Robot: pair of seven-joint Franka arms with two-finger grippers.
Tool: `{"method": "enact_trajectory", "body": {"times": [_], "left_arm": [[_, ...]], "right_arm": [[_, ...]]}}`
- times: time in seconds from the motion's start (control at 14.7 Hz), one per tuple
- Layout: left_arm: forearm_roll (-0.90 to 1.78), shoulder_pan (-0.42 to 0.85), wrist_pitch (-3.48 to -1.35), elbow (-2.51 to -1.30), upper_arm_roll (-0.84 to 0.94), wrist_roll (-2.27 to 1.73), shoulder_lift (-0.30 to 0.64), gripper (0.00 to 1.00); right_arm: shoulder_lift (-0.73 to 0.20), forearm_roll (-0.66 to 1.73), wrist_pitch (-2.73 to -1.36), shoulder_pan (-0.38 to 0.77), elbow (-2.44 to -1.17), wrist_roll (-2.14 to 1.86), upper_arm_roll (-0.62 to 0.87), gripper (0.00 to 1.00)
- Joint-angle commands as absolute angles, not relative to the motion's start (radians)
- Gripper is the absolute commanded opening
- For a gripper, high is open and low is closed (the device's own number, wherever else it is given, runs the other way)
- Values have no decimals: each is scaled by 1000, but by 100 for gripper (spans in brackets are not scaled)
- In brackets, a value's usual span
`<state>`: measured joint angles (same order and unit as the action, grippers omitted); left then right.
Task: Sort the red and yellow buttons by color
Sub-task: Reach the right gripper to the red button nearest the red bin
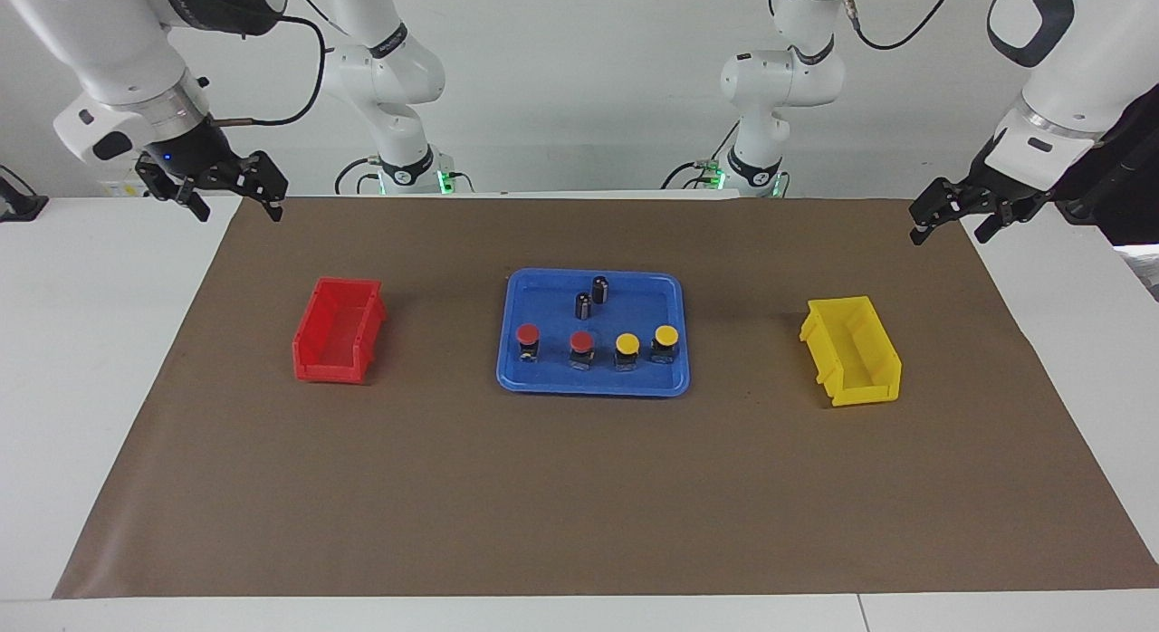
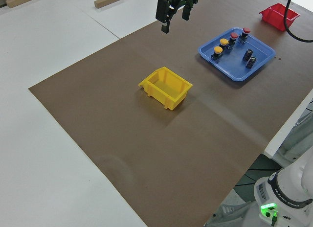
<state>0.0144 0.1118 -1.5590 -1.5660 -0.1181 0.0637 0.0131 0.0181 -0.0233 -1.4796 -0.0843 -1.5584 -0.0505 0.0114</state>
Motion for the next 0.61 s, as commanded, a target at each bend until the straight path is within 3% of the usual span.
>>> {"method": "enact_trajectory", "body": {"times": [0.0,0.2,0.41,0.54], "left_arm": [[25,104,-1548,-1572,-115,71,5,100],[25,104,-1548,-1572,-115,71,5,100],[25,104,-1548,-1572,-115,71,5,100],[25,104,-1548,-1572,-115,71,5,100]], "right_arm": [[-87,-18,-1425,-92,-1412,55,84,100],[-230,-28,-1382,-66,-1229,157,170,100],[-287,-29,-1529,102,-1239,393,179,100],[-305,-31,-1674,179,-1342,529,179,100]]}}
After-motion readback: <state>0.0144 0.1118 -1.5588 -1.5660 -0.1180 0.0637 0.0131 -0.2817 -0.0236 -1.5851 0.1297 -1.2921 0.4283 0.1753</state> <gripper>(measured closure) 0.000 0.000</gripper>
